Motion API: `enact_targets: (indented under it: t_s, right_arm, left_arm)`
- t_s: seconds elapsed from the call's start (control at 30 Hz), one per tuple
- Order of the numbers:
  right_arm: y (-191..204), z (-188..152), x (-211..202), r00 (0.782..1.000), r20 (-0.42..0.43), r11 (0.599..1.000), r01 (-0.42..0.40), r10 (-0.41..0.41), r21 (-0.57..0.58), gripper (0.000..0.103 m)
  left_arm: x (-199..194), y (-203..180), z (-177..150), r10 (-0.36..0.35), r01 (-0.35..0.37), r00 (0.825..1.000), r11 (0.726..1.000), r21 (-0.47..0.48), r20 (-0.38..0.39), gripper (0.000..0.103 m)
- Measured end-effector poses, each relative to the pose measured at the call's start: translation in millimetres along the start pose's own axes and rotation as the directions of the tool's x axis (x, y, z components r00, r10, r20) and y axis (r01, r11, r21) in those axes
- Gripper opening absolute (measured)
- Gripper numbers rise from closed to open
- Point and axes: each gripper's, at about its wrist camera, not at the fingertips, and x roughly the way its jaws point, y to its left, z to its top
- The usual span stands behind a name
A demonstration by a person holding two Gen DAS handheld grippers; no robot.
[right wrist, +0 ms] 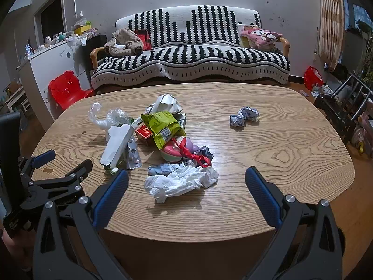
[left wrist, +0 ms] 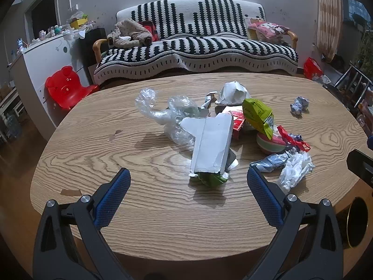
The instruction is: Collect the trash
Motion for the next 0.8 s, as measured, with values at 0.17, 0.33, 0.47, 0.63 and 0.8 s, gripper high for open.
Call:
enact_targets:
  t_s: [0.17, 0.33, 0.47, 0.63, 0.8]
  right_arm:
    - [0, 0, 0, 1.000, 0.001, 1.000, 0.000, 0.000, 0.000, 0.097]
    - [1, -1, 0, 1.000, 0.002, 1.000, 0.000, 0.000, 0.000, 0.097]
    - [-3, 2, -1, 1.000, 0.000, 1.000, -0.002, 0.002, 0.001, 0.097]
    - [0, 0, -1, 1.000, 0.002, 1.000, 0.000, 0.000, 0.001, 0.097]
    - [1, -1, 0, 1.000, 0.002, 1.000, -0.003, 0.003, 0.001, 0.097]
  left_arm:
    - [-1, -3, 4, 0.002, -0.002, 1.000, 1.000, 0.002, -0.001, 0.097]
    - [-1, -4, 4, 0.002, -0.002, 1.000, 1.000, 0.001, 0.000, 0.097]
    - [0, -3, 4, 0.002, -0.002, 1.000, 1.000, 0.002, 0.000, 0.097]
    - [-1, -6, 5, 0.002, -0.002, 1.000, 1.000, 0.005, 0.000, 0.097]
    - [-2, -8, 2, -0.001, 0.001, 1.000, 1.000, 0.007, 0.000, 0.097]
